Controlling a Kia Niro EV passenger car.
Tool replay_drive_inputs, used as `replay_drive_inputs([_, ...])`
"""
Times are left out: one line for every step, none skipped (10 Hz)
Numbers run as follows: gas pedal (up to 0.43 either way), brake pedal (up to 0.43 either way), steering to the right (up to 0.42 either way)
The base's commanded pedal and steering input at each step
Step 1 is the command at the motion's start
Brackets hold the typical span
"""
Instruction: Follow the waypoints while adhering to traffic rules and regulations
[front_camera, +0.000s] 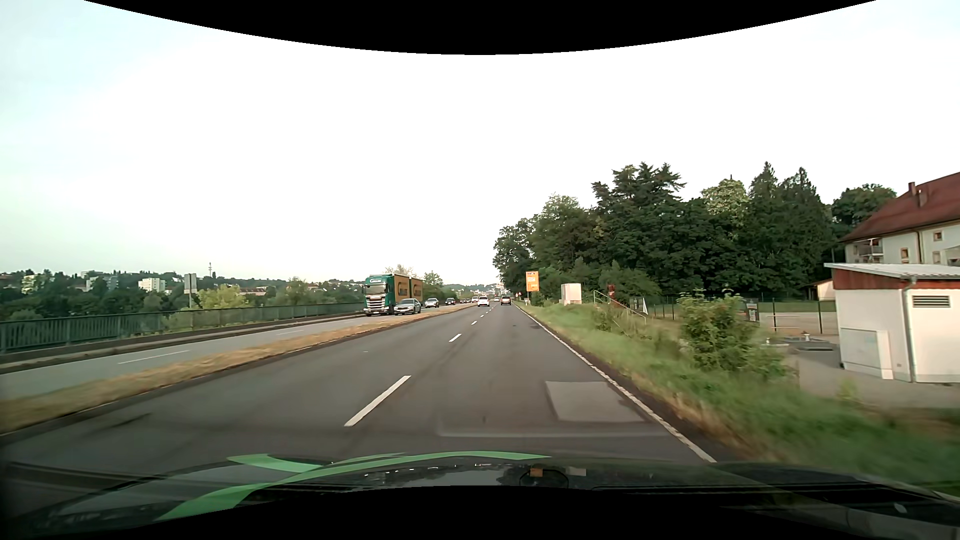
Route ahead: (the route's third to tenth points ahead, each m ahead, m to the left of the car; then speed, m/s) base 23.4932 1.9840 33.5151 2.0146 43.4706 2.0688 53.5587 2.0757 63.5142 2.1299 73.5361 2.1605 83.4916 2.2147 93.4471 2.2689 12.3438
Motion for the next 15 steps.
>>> replay_drive_inputs([0.13,0.0,-0.003])
replay_drive_inputs([0.13,0.0,-0.003])
replay_drive_inputs([0.13,0.0,-0.003])
replay_drive_inputs([0.13,0.0,-0.003])
replay_drive_inputs([0.13,0.0,-0.003])
replay_drive_inputs([0.13,0.0,-0.003])
replay_drive_inputs([0.13,0.0,-0.003])
replay_drive_inputs([0.13,0.0,-0.004])
replay_drive_inputs([0.13,0.0,-0.004])
replay_drive_inputs([0.13,0.0,-0.003])
replay_drive_inputs([0.13,0.0,-0.003])
replay_drive_inputs([0.13,0.0,-0.003])
replay_drive_inputs([0.13,0.0,-0.003])
replay_drive_inputs([0.13,0.0,-0.004])
replay_drive_inputs([0.13,0.0,-0.003])
